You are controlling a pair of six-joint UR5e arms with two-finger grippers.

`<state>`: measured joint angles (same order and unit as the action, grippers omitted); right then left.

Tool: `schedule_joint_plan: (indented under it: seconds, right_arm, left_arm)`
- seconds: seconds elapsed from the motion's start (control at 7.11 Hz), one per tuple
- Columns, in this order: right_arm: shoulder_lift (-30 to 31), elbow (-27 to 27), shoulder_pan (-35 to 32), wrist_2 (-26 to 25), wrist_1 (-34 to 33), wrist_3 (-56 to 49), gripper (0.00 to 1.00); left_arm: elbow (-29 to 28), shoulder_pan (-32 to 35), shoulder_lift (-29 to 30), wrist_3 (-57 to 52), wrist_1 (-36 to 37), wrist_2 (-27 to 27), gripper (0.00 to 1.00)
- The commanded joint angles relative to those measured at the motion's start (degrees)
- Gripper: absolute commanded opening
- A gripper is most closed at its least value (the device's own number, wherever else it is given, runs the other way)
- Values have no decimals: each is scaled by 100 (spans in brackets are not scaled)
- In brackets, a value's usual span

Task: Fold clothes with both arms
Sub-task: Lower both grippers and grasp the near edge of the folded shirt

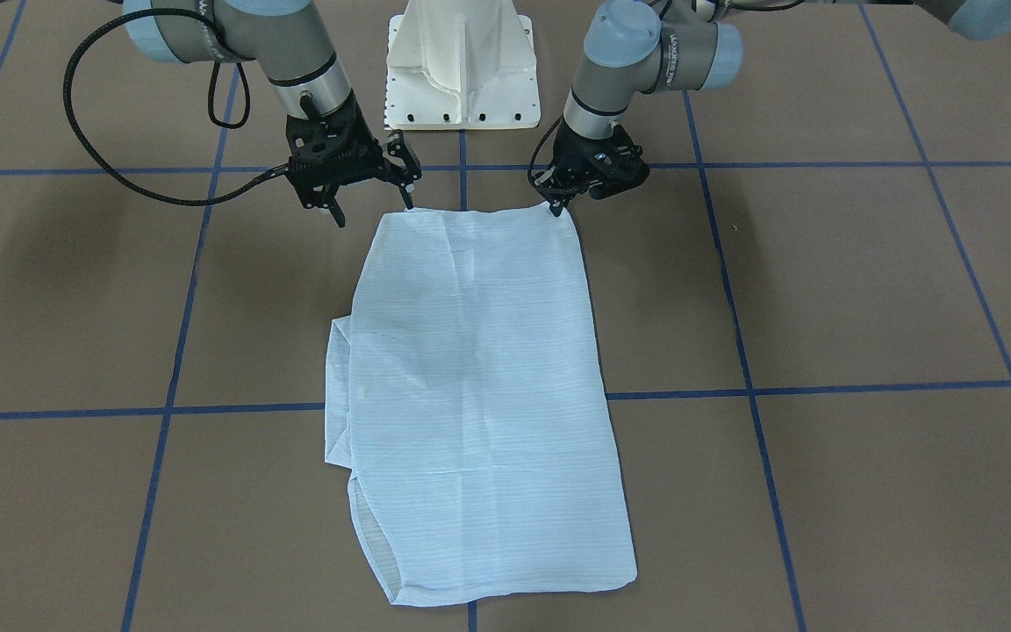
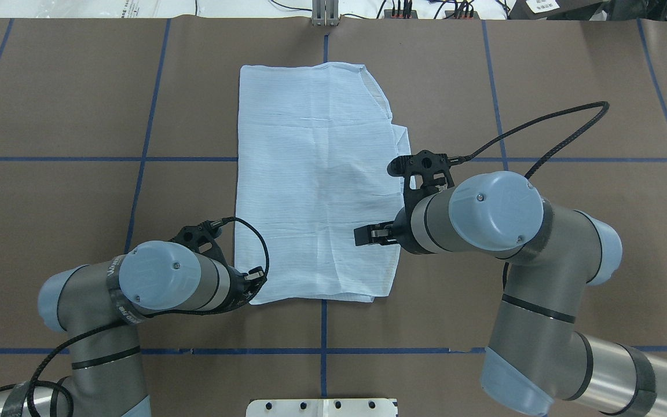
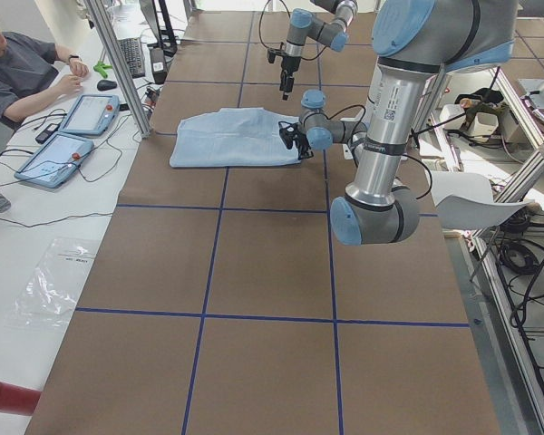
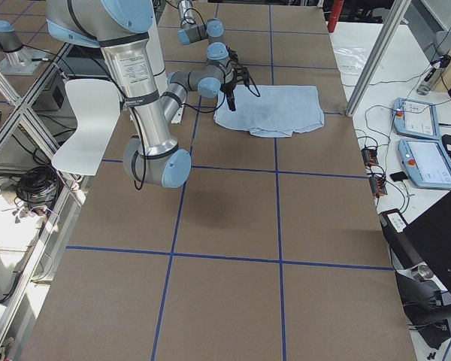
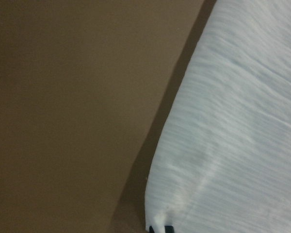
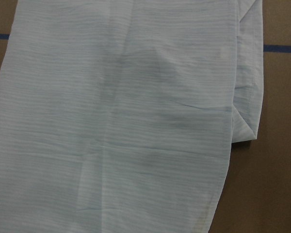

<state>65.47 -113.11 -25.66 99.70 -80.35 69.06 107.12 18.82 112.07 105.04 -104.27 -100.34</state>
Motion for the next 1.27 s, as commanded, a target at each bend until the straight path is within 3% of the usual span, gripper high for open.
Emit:
schedule_joint_plan:
  seconds: [0.0, 0.56, 1.13]
  right_arm:
    - [-17, 25, 210, -38, -16, 1165, 100]
    - [-139, 367, 465, -134, -95, 3084, 100]
    - [-562, 746, 614, -188, -859, 3394, 100]
  left_arm:
    - [169, 16, 8, -1, 144, -135, 0]
    - [160, 8, 8, -1, 135, -135, 0]
    - [160, 8, 8, -1, 135, -126, 0]
